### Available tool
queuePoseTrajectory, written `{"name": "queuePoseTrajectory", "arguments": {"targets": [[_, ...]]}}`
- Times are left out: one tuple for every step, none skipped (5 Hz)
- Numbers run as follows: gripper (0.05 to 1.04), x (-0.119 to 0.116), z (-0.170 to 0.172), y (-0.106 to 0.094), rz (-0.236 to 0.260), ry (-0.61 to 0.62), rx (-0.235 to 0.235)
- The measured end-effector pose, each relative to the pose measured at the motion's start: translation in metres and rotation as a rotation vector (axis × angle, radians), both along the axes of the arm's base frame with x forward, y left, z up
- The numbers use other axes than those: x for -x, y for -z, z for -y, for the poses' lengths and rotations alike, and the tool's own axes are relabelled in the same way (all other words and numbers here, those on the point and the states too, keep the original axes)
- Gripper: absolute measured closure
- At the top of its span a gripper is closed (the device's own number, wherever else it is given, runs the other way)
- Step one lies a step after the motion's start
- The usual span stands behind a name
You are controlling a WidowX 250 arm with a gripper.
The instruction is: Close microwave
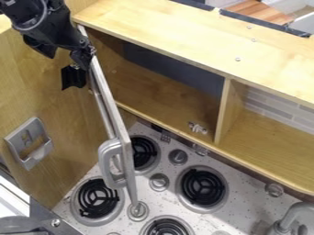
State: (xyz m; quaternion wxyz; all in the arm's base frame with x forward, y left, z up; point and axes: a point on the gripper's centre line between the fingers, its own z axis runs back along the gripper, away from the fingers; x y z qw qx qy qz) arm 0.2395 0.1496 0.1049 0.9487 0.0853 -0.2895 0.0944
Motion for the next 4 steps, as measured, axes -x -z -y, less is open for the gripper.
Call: {"name": "queuePoseTrajectory", "arguments": {"targets": [[0.085,0.002,0.002,0.006,-0.015,-0.001,0.013],[0.085,0.002,0.001,0.022,-0.051,0.064,-0.022],[0.085,0.009,0.004,0.031,-0.075,0.128,-0.052],[0.085,0.018,0.009,0.042,-0.092,0.216,-0.082]]}}
